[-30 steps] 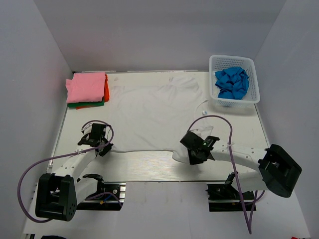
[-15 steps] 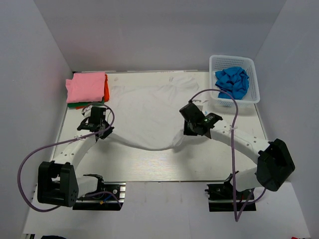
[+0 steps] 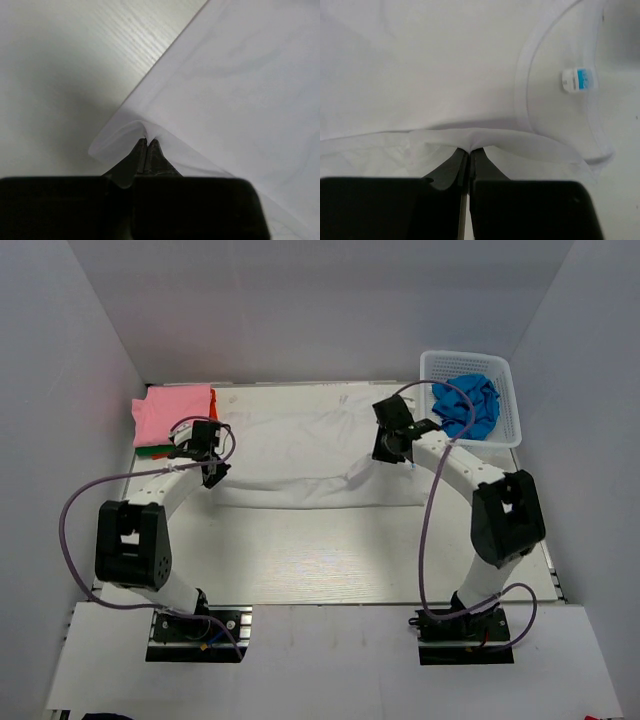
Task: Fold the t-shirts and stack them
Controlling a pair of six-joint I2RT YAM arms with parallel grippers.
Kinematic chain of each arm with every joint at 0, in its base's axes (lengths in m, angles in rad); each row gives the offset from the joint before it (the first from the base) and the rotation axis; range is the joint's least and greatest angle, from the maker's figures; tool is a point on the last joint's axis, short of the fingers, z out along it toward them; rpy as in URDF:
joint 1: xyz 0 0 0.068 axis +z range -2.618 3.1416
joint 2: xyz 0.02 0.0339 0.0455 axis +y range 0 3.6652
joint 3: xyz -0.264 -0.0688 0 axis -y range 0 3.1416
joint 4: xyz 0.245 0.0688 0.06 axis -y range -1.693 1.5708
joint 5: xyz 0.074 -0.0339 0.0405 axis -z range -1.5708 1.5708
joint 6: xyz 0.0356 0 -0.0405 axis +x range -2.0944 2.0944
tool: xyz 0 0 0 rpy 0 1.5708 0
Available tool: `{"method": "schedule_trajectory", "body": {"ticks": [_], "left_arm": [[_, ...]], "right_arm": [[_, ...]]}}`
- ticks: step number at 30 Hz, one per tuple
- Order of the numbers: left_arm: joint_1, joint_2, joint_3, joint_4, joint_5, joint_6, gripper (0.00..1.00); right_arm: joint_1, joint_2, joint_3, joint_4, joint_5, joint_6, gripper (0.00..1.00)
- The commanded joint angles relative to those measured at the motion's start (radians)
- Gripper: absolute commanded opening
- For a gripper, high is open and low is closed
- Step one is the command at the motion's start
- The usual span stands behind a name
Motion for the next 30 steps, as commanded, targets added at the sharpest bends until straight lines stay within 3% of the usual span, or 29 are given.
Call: {"method": "schedule_trajectory", "body": {"ticks": [1,6,7,9,10,13,14,15,20,23,30], "left_arm": [[0.017,0.072,0.09,0.06,-0.033,0.005,0.0],[0.037,0.227,0.237,0.08,-0.042,0.005,0.0],[0.046,0.248,0.26,0.08,-0.016,0.019,0.31],[0.057,0.274,0.308,0.059,-0.002,0.028,0.9],[0.057,0.274,0.308,0.059,0.013,0.028,1.0],[0.057,0.219,0.27,0.091,0.058,0.047,1.0],[0.057,0.199,0.241,0.104,0.067,0.047,1.0],[0.057,0.181,0.224,0.105,0.081,0.047,1.0],[0.057,0.09,0.106,0.181,0.177,0.072,1.0],[0.057,0.09,0.095,0.175,0.268,0.083,1.0],[0.057,0.064,0.056,0.155,0.268,0.083,1.0]], "right_arm": [[-0.038,0.099,0.122,0.021,-0.056,-0.039,0.0],[-0.101,0.286,0.276,0.038,-0.105,-0.068,0.0],[-0.107,0.32,0.339,0.038,-0.111,-0.085,0.03],[-0.124,0.354,0.372,0.036,-0.138,-0.103,0.43],[-0.125,0.357,0.404,0.035,-0.146,-0.116,0.53],[-0.122,0.293,0.333,0.087,-0.189,-0.142,0.75],[-0.124,0.273,0.305,0.129,-0.203,-0.145,0.75],[-0.122,0.229,0.239,0.15,-0.227,-0.145,0.9],[-0.116,0.121,0.055,0.265,-0.388,-0.159,0.9],[-0.107,0.142,0.053,0.262,-0.483,-0.151,0.9],[-0.078,0.217,0.1,0.266,-0.542,-0.12,0.9]]}}
